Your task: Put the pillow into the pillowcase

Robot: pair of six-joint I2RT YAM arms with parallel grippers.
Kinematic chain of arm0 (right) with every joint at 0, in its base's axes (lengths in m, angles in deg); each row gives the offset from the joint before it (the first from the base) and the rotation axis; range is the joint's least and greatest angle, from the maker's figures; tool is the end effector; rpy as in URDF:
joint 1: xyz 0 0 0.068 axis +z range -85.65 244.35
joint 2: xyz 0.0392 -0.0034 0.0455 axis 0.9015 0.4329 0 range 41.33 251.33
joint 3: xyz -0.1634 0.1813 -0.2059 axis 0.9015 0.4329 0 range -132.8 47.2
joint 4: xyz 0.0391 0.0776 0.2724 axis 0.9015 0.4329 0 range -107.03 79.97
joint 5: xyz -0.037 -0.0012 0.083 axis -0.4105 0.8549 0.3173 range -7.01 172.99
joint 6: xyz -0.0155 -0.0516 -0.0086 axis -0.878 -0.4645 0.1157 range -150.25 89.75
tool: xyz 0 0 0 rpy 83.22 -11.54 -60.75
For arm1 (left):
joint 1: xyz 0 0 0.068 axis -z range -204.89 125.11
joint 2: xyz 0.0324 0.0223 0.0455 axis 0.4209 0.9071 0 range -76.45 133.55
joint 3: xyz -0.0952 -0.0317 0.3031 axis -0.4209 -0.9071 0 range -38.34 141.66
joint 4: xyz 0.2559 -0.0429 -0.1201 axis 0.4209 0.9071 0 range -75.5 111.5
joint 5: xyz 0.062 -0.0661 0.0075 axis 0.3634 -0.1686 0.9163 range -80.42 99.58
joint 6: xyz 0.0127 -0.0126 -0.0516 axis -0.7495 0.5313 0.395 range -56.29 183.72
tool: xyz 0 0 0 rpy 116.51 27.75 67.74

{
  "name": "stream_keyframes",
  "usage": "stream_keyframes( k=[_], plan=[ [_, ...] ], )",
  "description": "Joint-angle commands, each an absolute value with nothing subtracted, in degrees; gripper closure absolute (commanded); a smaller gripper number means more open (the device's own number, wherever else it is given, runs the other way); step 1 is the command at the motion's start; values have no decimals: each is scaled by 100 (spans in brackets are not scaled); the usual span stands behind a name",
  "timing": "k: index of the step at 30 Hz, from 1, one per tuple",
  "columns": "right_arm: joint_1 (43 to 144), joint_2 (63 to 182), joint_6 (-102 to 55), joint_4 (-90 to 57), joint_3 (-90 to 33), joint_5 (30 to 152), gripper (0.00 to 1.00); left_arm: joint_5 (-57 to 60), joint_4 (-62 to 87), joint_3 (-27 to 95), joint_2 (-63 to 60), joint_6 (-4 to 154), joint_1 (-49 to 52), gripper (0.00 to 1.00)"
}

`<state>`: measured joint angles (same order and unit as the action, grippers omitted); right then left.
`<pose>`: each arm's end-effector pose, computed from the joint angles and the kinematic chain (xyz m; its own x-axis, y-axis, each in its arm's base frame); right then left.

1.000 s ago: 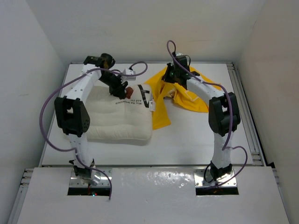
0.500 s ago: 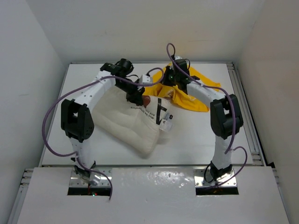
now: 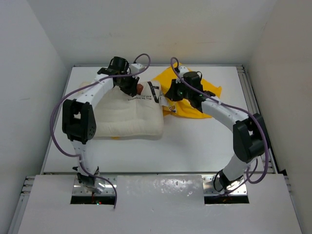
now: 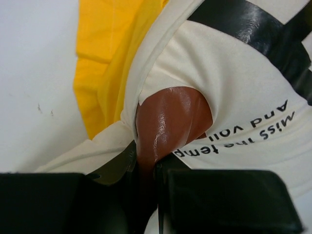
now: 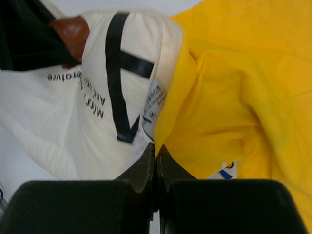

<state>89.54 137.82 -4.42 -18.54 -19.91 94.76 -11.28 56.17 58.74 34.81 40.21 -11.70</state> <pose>0.3750 0.1846 0.2914 -0.6334 0.1734 -0.7541 -0.3376 0.8150 0.4709 0.4558 -0.1202 0.3062 -0.5763 0.5178 -0.6323 0.6954 0.7171 -0.0465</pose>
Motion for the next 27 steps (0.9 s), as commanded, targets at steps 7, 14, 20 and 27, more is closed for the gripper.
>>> stream_keyframes(
  k=[7, 14, 20, 27],
  plan=[
    [9081, 13361, -1021, -1483, -1986, 9653, 100, 369, 4966, 6107, 3491, 4587, -1882, 100],
    [8002, 13783, -3, -362, -2153, 9582, 100, 264, 5387, 6222, 3122, 4246, -2954, 100],
    [7824, 13976, -815, 398, -2118, 9379, 79, -50, 5720, 5607, 2437, 3648, -3131, 100],
    [8122, 13924, -2021, 469, -2978, 8678, 1, -299, 5950, 5571, 2269, 3761, -3148, 100]
  ],
)
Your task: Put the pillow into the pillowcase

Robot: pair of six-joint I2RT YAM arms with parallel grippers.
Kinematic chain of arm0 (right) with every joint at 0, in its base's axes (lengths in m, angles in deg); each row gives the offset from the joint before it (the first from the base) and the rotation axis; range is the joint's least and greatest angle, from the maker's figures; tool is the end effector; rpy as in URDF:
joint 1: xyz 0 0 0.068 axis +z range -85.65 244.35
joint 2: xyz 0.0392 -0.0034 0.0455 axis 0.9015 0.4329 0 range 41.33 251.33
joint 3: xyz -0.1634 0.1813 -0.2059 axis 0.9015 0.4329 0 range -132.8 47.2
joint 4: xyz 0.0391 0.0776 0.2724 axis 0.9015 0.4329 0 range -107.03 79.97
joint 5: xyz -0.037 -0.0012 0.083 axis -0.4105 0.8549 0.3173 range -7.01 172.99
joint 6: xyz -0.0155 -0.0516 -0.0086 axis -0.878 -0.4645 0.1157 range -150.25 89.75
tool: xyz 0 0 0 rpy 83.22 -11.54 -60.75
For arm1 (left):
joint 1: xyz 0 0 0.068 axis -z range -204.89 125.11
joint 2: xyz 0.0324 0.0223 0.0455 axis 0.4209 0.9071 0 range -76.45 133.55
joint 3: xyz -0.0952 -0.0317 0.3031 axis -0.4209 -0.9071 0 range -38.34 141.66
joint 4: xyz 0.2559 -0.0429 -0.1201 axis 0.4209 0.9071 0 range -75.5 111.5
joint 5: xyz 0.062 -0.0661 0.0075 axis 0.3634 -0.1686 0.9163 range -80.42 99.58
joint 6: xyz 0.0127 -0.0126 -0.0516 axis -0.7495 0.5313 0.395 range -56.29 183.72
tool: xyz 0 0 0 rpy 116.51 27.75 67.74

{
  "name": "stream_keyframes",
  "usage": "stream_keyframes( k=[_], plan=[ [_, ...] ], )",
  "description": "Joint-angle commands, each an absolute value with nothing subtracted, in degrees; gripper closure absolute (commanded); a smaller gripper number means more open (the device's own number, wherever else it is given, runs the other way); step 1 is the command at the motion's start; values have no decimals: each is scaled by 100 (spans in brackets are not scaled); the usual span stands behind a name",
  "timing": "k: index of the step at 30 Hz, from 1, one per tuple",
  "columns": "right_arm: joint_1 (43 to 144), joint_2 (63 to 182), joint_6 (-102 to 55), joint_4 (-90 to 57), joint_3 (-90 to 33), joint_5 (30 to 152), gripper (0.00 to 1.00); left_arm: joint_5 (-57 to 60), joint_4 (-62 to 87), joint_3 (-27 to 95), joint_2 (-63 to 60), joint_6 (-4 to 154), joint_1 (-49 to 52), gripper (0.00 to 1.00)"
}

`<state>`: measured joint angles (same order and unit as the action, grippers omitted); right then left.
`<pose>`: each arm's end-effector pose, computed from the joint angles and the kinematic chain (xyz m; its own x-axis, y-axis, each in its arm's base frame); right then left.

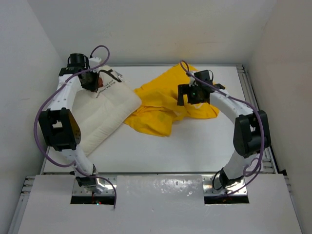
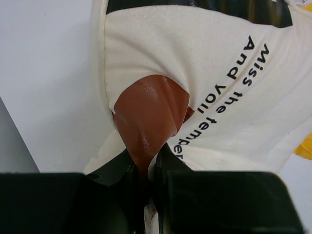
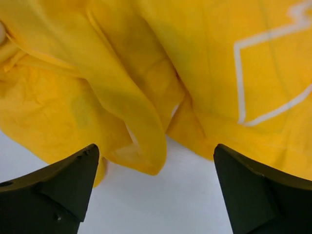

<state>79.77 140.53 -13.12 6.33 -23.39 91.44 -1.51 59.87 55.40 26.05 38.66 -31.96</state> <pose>0.3884 0.1127 0.2575 -0.8288 0.0736 -0.5546 -0.1111 0.9500 0.2920 0.4265 0.0458 0.3467 -0.7323 0.3279 -0.5968 0.3325 0.9370 0.1068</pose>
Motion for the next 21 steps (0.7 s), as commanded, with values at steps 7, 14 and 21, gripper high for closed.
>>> stream_keyframes(
  k=[7, 14, 21],
  plan=[
    [9359, 14002, -3777, -435, -3173, 8843, 82, -509, 5951, 5606, 2155, 3866, -3201, 100],
    [9801, 15240, -4281, -1244, -3410, 8607, 14, -571, 5889, 5632, 2216, 3919, -3192, 100],
    [9959, 16145, -4185, -2125, -3822, 7913, 8, -518, 5871, 5589, 2295, 3919, -3201, 100]
  ],
)
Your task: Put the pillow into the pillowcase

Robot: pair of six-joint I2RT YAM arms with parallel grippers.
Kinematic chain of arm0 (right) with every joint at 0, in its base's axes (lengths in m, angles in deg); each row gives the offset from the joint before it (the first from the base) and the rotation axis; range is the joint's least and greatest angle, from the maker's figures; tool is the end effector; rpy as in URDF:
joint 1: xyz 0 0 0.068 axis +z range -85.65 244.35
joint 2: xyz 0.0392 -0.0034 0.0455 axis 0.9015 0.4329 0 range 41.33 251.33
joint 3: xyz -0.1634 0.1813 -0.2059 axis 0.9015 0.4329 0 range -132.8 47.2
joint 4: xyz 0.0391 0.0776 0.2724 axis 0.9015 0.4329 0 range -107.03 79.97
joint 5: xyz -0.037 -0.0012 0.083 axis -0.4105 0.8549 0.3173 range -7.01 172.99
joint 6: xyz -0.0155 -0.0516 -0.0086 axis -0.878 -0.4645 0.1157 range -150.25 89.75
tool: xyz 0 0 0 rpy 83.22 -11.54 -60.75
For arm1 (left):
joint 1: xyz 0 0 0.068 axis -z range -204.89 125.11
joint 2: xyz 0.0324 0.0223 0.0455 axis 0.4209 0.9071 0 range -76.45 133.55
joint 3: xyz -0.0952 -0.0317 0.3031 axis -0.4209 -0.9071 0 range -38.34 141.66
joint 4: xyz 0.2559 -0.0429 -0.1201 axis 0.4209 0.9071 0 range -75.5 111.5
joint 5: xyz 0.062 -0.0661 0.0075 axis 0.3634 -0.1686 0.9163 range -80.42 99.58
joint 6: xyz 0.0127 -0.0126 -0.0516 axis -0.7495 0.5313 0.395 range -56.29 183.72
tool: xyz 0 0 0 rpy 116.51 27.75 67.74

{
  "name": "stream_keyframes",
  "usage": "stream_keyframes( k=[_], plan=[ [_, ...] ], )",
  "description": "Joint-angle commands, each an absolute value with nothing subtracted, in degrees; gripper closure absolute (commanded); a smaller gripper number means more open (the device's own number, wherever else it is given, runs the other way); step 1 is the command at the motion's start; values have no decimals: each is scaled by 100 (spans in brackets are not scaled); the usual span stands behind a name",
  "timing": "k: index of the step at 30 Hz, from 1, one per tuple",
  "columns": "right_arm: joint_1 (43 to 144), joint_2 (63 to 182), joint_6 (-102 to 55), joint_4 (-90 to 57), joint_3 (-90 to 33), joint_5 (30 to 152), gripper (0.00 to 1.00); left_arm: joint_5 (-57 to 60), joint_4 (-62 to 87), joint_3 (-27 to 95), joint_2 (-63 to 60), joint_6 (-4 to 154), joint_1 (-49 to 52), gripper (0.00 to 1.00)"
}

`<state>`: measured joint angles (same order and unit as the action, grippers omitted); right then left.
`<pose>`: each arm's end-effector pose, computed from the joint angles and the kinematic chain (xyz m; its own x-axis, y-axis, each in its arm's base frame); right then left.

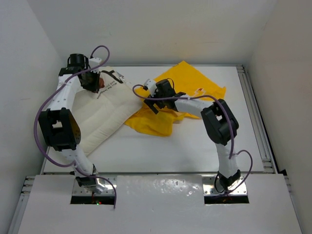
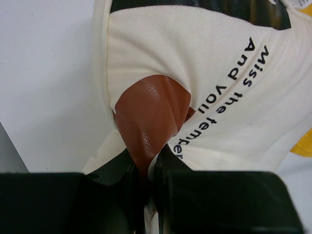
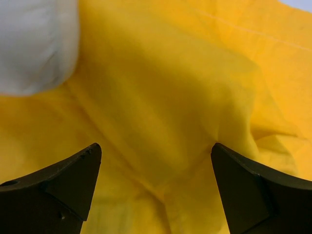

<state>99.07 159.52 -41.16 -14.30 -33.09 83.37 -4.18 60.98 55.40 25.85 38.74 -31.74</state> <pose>0.4124 0.2861 0.1972 -0.4170 -0.5193 -0.7460 -0.6646 0.7341 -0.1395 0.4241 0.0421 0.3472 -0.7294 0.3254 -0.6017 0.3612 0.9302 0.0651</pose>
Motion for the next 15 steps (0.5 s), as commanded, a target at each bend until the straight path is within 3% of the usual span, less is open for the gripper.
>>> stream_keyframes(
  k=[1, 6, 7, 10, 11, 15],
  plan=[
    [9951, 16269, -4176, -2064, -4032, 7834, 8, -536, 5862, 5597, 2304, 3919, -3192, 100],
    [9916, 16639, -3948, -2045, -4096, 7412, 17, -589, 5854, 5606, 2313, 3946, -3219, 100],
    [9881, 16718, -3869, -2037, -4122, 7377, 27, -606, 5854, 5606, 2322, 3946, -3201, 100],
    [9845, 16833, -3701, -2019, -4210, 7411, 44, -668, 5853, 5597, 2330, 3946, -3192, 100],
    [9854, 16850, -3675, -2010, -4236, 7394, 57, -685, 5845, 5597, 2339, 3972, -3192, 100],
    [9854, 16798, -3464, -1896, -4447, 7367, 91, -712, 5871, 5588, 2304, 3963, -3192, 100]
  ],
)
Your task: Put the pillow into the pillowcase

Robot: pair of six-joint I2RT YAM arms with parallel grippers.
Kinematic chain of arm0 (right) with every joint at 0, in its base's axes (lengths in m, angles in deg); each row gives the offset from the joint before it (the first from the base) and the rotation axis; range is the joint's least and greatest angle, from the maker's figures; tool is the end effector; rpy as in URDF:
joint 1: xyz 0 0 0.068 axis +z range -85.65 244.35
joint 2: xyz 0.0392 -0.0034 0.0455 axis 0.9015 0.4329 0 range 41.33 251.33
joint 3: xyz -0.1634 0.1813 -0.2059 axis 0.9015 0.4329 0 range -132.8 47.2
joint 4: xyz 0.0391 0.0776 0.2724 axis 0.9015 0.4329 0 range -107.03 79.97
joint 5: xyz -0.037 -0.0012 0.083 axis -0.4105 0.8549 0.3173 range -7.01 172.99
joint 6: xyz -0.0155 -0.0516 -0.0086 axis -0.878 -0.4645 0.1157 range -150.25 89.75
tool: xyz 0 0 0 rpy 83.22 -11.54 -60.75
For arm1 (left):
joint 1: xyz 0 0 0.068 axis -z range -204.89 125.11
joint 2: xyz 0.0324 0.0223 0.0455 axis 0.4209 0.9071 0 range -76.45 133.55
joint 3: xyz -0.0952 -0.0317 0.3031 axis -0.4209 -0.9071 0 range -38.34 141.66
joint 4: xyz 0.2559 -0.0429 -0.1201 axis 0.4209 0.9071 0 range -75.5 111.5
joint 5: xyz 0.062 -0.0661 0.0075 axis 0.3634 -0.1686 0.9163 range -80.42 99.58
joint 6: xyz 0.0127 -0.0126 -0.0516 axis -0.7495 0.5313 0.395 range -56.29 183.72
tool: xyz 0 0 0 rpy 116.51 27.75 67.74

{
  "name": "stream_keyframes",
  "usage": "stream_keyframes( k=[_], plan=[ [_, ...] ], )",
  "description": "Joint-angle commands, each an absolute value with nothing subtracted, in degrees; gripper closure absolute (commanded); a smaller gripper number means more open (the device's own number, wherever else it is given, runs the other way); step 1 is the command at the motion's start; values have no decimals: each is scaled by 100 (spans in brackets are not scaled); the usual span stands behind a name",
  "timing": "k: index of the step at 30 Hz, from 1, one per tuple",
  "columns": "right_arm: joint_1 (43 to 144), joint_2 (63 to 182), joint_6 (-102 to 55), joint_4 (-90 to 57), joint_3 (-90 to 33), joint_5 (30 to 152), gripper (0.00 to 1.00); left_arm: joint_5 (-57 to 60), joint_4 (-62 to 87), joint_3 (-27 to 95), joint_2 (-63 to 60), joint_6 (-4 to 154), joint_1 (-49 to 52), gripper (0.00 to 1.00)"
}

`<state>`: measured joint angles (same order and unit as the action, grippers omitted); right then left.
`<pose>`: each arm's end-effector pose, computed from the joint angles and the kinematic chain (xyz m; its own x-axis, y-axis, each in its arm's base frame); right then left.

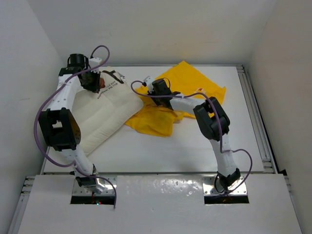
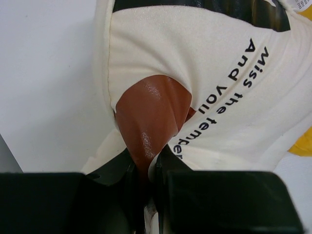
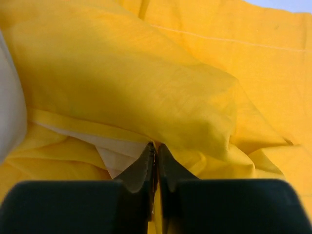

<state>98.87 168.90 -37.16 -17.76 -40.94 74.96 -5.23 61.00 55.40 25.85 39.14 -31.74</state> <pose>0.4508 0.3039 0.1660 -0.4547 -0.4574 -0.7642 -0.5298 0.8286 -0.1807 0.4241 0.0415 0.3473 -0.7277 0.3175 -0.6080 0.3658 0.9295 0.0475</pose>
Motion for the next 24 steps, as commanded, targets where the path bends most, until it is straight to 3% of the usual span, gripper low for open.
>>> stream_keyframes(
  k=[1, 8, 17, 21, 24],
  plan=[
    [9837, 16676, -3447, -1913, -4439, 7420, 97, -720, 5906, 5597, 2295, 3928, -3192, 100],
    [9766, 16324, -2756, -1958, -4693, 7701, 100, -1597, 6231, 5790, 2216, 3349, -3148, 100],
    [9265, 16534, -1039, -1808, -5703, 7754, 100, -2881, 8400, 6757, 2006, 1574, -2051, 100],
    [9239, 16666, -775, -1738, -5827, 7771, 100, -3041, 8482, 6697, 1926, 1703, -1279, 100],
    [9247, 16360, -643, -2009, -5363, 7929, 100, -2463, 7921, 6153, 2040, 2222, -838, 100]
  ],
)
